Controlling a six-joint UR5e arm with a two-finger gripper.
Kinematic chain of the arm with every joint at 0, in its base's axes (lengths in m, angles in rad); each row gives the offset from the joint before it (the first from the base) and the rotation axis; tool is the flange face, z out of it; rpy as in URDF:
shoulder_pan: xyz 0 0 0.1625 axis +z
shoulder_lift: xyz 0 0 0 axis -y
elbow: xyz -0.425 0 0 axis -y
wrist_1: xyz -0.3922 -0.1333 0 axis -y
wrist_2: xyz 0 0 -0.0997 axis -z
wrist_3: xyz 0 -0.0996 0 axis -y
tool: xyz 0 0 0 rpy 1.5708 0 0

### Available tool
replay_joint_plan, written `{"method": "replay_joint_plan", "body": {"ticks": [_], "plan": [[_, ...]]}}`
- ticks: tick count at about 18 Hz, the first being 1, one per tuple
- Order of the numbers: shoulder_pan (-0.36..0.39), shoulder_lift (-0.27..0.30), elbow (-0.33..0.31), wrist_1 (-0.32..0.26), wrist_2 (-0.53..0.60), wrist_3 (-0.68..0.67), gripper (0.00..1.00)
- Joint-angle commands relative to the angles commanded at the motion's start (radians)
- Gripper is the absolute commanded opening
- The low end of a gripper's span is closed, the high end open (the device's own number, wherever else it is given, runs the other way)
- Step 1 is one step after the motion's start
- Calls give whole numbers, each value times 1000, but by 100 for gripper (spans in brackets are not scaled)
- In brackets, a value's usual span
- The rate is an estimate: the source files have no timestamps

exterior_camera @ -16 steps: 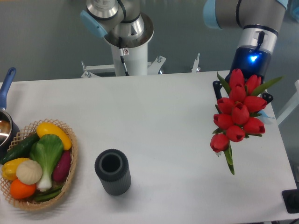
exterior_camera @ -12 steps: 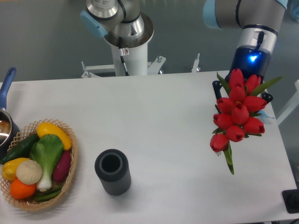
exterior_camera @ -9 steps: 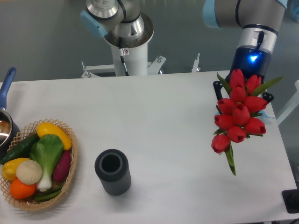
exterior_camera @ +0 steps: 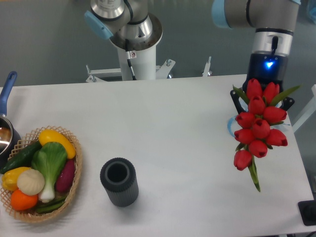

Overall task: Place the flowers on the table
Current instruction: 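Hold the red tulip bunch in the gripper and begin moving it, then lower the held red tulips toward the table beside the grey cup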

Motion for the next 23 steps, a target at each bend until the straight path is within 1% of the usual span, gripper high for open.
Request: {"method": "replay_joint_plan", "body": {"ticks": [1, 2, 4, 7, 9, 11, 15, 16, 18, 19, 21, 22, 23], "plan": [[-17, -2, 12, -5, 41, 0, 26], [-25, -3, 9, -9, 78, 2, 26], [-68, -14, -1, -26, 156, 18, 26], [-140, -38, -18, -46, 322, 80, 26], [-178, -55, -44, -66, 436, 141, 26], [-226, -100, -46, -107, 522, 213, 26], [-275, -193, -38, -162, 640, 239, 26], [-289, -215, -37, -173, 686, 242, 26], [-321, -270, -34, -175, 773, 245, 26], [-331, -291, -32, -170, 801, 245, 26], [-335, -317, -23, -169, 809, 244, 26], [-336, -322, -17, -169, 804, 244, 26], [-336, -322, -17, -169, 803, 244, 29]]}}
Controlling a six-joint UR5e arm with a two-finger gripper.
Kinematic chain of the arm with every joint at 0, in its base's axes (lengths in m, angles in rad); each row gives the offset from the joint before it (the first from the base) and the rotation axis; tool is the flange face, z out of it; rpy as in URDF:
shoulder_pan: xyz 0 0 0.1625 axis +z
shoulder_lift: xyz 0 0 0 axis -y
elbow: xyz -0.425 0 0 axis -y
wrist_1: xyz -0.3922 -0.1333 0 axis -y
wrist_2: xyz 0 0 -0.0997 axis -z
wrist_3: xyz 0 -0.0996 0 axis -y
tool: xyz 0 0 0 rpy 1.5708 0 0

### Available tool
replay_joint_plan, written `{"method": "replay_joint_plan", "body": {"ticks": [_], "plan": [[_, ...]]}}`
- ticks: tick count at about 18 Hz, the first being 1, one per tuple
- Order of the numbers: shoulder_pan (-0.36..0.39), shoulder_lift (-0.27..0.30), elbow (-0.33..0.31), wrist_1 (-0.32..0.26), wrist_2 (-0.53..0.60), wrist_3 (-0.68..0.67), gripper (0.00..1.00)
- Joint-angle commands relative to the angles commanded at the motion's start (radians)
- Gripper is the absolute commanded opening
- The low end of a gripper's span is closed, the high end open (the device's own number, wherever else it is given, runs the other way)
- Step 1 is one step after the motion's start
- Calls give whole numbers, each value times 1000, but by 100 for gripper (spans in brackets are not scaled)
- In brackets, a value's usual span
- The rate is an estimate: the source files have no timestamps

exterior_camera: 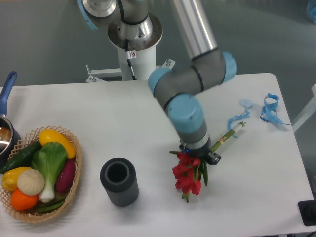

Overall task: Place the flowers on the table
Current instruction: 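Lower the held red tulips toward the table beside the grey cup, then open the gripper to release the tulips and lift away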

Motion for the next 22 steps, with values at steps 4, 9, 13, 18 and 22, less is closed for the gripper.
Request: {"method": "replay_joint_plan", "body": {"ticks": [4, 9, 13, 18, 22], "plan": [[2, 2, -2, 18, 0, 2, 84], [-2, 38, -3, 74, -31, 2, 100], [18, 130, 0, 68, -97, 3, 100], [101, 248, 8, -35, -155, 164, 100], [187, 310, 80, -220, -255, 288, 100]]}}
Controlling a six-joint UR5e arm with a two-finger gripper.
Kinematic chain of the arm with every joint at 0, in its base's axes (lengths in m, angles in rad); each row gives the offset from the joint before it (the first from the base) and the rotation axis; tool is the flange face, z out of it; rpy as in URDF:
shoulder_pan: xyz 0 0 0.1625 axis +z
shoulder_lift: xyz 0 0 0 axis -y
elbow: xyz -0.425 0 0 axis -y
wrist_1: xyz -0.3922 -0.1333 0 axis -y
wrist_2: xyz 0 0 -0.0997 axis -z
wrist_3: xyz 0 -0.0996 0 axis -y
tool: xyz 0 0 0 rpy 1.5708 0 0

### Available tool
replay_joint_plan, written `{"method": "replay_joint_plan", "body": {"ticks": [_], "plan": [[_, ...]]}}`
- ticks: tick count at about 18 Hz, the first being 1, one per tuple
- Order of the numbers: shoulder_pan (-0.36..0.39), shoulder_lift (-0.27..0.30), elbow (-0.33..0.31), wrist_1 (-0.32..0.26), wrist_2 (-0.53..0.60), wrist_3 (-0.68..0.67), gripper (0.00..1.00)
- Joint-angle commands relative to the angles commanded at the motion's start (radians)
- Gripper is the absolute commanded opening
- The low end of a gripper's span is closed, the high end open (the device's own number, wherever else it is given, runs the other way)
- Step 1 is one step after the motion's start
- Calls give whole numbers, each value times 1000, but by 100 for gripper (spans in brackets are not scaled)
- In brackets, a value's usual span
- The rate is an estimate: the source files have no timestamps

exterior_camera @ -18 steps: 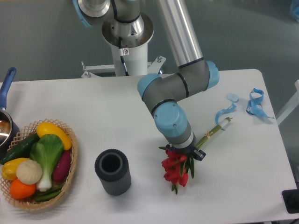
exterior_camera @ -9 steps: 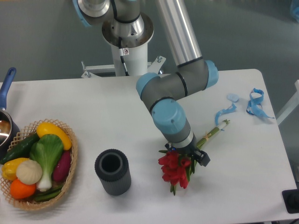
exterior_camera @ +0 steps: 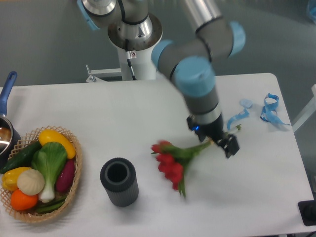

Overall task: Place the flowers on the table
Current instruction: 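Open the gripper to release the tulips and lift away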

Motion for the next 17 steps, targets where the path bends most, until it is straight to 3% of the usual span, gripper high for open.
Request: {"method": "replay_joint_plan", "body": {"ticks": [3, 9, 13, 17], "plan": [[51, 12, 72, -166, -25, 103, 100], [208, 93, 82, -313, -161, 368, 100], [325, 137, 62, -367, -248, 560, 100], [380, 161, 36, -375, -258, 665, 100]]}}
